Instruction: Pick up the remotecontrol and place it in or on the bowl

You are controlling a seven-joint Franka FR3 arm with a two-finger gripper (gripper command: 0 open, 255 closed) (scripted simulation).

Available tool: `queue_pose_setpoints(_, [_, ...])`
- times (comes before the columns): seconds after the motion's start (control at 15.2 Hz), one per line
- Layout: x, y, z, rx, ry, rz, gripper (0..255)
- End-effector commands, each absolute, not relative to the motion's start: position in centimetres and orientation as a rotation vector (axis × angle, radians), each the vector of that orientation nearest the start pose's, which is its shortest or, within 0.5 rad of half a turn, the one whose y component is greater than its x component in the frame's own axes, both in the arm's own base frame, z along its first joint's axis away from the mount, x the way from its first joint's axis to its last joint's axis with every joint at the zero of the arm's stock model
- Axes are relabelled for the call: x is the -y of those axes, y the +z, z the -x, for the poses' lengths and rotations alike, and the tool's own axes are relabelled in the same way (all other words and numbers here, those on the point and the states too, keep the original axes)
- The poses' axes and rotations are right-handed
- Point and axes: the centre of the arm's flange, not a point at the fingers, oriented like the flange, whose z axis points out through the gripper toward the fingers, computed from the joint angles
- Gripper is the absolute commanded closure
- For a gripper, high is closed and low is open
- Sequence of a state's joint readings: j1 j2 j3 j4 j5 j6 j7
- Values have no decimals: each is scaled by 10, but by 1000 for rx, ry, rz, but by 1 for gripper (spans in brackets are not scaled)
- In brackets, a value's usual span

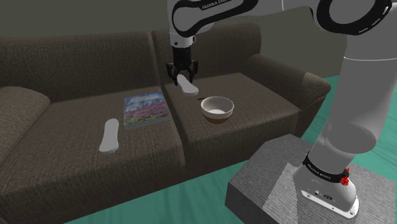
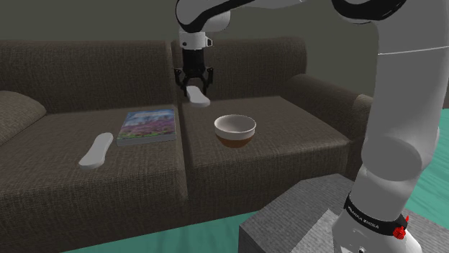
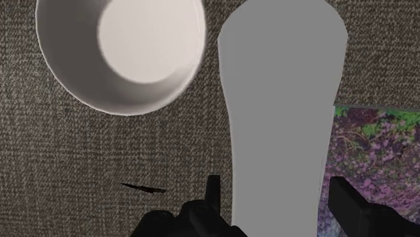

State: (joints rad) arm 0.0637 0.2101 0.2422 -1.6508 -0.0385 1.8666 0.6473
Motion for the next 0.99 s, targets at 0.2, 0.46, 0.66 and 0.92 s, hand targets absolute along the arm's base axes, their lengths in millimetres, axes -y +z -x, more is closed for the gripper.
queue_pose_setpoints(0.2, [-142, 492, -545, -522, -7, 3081, 255])
queue_pose_setpoints(0.46, [-116, 494, -499, -522, -7, 3081, 255])
queue_pose_setpoints(0.66, [-93, 496, -458, -522, -7, 3081, 255])
queue_pose_setpoints(0.92, [-93, 475, -458, -522, -7, 3081, 255])
